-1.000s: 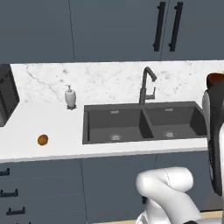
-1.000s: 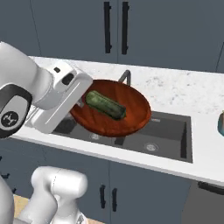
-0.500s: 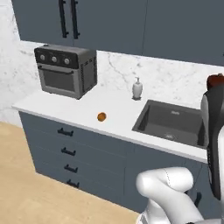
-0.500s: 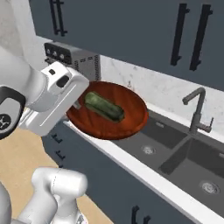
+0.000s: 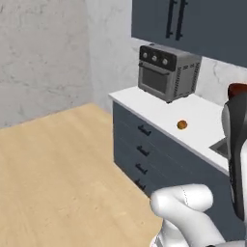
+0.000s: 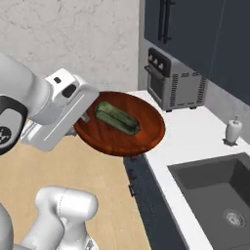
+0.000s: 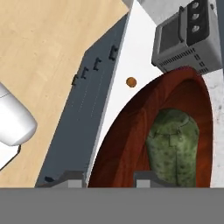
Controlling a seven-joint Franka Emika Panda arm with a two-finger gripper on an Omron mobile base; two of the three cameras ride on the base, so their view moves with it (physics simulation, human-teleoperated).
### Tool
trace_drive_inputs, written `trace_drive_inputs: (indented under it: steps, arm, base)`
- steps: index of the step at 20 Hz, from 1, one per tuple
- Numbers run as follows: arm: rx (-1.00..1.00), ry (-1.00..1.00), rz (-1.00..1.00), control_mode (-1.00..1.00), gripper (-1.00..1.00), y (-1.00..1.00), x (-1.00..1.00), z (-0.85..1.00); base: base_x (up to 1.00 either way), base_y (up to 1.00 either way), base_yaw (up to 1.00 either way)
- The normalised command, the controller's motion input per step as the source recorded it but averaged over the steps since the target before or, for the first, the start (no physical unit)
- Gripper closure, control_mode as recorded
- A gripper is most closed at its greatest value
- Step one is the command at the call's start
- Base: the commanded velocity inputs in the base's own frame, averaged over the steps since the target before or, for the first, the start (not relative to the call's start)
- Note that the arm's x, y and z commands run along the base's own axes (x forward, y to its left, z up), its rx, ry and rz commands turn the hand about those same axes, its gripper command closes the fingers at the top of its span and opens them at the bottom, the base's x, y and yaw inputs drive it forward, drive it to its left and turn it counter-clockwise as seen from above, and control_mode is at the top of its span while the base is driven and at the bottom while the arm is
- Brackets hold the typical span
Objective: Pick the cucumber from the sink and place it in the bowl. Then pick the bowl and place it in the microwave. Then close the microwave door and press the start button.
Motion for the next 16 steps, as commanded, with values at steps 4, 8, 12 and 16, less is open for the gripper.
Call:
trace_drive_inputs:
  steps: [4, 8, 12, 16]
  arm:
    - [0.0, 0.0, 0.0, 1.0, 1.0, 0.0, 0.0, 0.0]
    - [0.0, 0.0, 0.0, 1.0, 1.0, 0.0, 0.0, 0.0]
    - [0.0, 0.0, 0.0, 1.0, 1.0, 0.0, 0.0, 0.0]
    - [0.0, 0.0, 0.0, 1.0, 1.0, 0.0, 0.0, 0.0]
  base:
    - [0.0, 0.0, 0.89]
    - [0.0, 0.0, 0.91]
    - [0.0, 0.0, 0.93]
    - [0.0, 0.0, 0.92]
